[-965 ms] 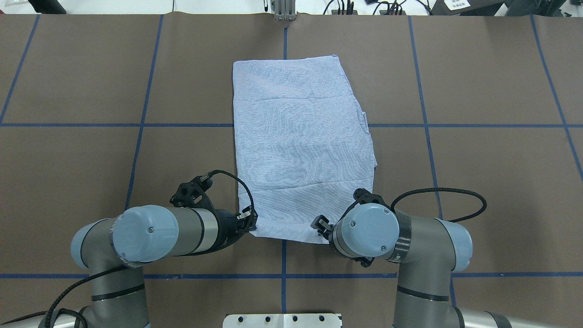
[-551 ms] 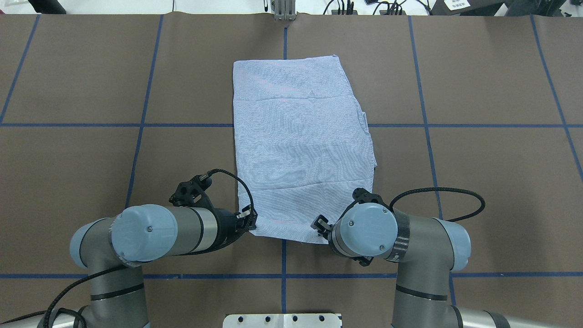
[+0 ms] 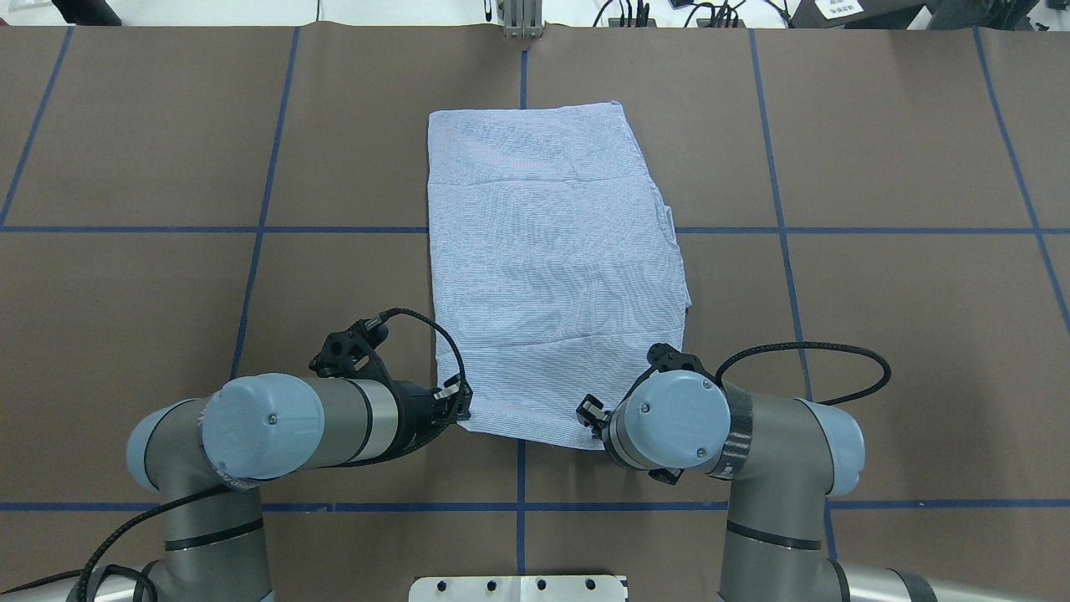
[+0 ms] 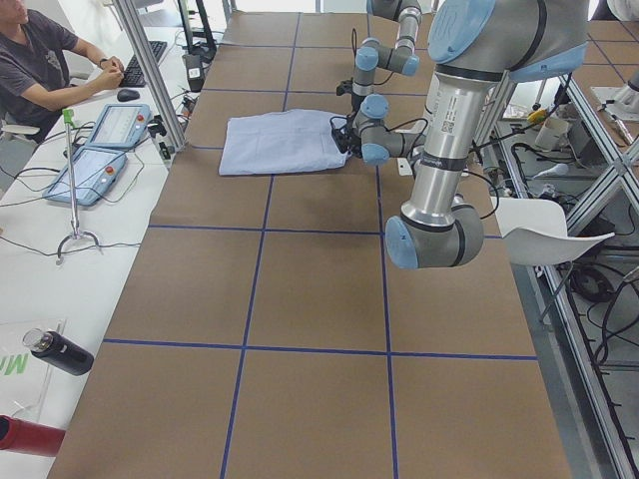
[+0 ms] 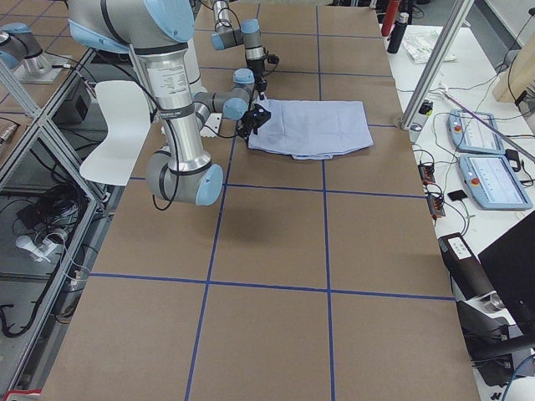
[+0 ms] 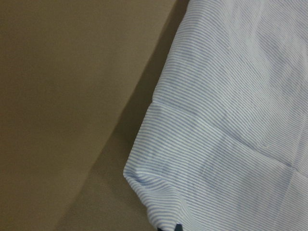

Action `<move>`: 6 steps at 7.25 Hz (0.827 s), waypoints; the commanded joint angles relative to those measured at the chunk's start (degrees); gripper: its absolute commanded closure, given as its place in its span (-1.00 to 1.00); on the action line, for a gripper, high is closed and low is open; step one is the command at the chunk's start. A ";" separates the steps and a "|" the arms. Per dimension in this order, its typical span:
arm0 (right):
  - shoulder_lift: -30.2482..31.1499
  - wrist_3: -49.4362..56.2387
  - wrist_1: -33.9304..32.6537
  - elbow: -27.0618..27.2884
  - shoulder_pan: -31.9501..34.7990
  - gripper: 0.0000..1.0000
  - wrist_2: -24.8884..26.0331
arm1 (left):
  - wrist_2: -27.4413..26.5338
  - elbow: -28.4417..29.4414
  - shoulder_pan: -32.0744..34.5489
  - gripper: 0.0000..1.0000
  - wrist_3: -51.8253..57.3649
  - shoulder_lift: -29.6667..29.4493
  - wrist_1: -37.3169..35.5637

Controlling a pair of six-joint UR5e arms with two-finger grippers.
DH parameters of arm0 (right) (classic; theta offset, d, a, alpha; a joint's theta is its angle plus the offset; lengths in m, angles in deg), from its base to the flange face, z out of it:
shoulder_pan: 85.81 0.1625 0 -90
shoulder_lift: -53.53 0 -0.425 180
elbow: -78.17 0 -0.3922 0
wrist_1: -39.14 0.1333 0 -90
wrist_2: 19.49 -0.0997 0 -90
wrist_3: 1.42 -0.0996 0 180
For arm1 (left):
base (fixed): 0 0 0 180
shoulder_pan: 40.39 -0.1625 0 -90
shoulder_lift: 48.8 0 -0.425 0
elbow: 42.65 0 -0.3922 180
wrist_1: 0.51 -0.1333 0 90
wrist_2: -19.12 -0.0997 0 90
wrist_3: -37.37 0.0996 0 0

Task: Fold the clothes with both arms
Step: 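Position both grippers at the shirt's edge nearest the robot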

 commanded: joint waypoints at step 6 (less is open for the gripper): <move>-0.53 -0.47 0.00 0.94 1.25 1.00 0.00 | 0.00 -0.11 0.53 1.00 0.00 0.00 0.00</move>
